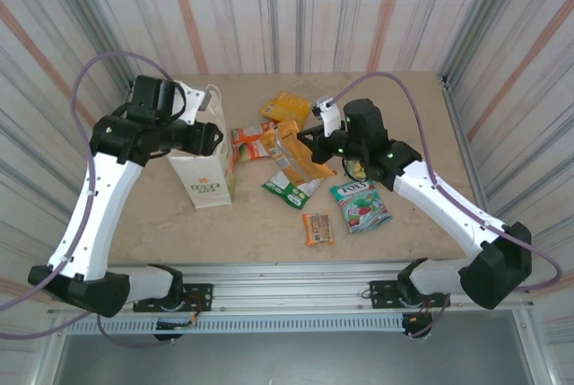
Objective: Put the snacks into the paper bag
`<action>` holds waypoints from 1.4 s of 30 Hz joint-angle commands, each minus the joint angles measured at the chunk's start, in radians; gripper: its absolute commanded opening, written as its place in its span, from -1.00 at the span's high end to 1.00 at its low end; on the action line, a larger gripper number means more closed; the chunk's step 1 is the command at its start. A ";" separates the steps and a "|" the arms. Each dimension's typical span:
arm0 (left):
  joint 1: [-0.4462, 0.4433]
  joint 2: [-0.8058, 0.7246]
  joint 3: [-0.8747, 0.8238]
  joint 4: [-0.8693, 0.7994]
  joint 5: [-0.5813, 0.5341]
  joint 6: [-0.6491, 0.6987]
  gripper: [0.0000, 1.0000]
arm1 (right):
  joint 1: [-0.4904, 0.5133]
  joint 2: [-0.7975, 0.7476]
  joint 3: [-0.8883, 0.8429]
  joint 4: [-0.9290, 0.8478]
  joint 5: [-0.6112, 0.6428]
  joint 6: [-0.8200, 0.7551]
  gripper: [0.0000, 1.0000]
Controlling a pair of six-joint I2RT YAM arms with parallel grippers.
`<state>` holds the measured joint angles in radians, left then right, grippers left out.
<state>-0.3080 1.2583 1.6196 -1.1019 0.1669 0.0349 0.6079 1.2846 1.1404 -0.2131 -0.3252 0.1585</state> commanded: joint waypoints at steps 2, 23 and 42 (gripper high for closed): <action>0.001 -0.100 -0.003 0.039 0.099 0.181 -0.43 | -0.008 -0.053 0.010 -0.022 -0.120 -0.117 1.00; -0.171 -0.117 -0.192 0.105 0.404 0.513 -0.53 | -0.003 -0.085 0.048 -0.001 -0.535 -0.280 1.00; -0.241 -0.010 -0.214 0.171 0.496 0.538 0.39 | 0.016 -0.086 0.041 0.067 -0.540 -0.239 1.00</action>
<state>-0.5446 1.2495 1.4086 -0.9405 0.6147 0.5549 0.6174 1.2144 1.1519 -0.1795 -0.8433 -0.0902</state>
